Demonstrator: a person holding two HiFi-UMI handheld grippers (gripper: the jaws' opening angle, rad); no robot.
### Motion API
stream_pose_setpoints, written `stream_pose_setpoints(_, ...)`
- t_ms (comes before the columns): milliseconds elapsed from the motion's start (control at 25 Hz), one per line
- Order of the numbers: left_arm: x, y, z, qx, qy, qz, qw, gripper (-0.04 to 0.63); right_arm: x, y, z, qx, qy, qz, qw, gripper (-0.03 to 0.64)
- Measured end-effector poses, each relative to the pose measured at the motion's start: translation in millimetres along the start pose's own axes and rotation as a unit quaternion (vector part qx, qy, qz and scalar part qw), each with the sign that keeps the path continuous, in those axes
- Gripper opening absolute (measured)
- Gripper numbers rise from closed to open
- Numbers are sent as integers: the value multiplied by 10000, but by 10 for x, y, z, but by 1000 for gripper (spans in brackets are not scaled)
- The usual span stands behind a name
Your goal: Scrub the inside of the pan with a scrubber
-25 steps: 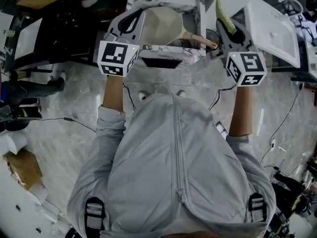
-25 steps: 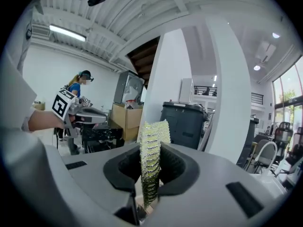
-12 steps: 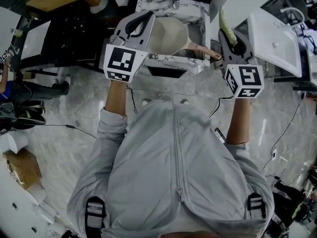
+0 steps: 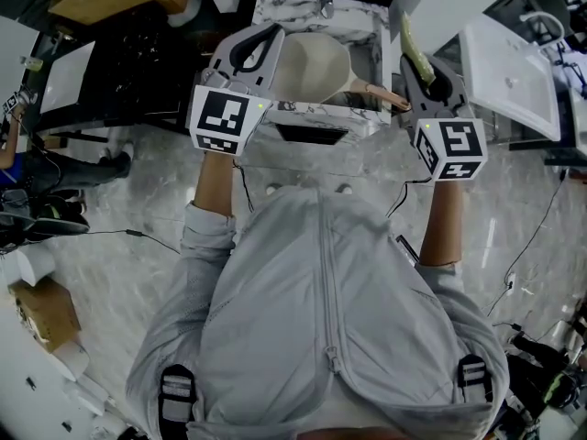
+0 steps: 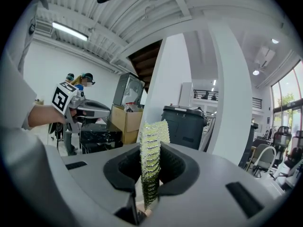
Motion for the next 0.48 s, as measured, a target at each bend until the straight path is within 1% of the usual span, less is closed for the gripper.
stream_pose_setpoints(480,74,-41,-66,-74,-61,-144,9998,23,-25,12,20,-74,-56,-58,9999,86)
Point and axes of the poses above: the fingertips, and each gripper's own axes: y forward along the fingers, z to its right, x out of its underside, the point moved 3 cm from there along -y, backward along the fingers, and after that the axes turned 5 degrees about -z, right-handed, at the moved point
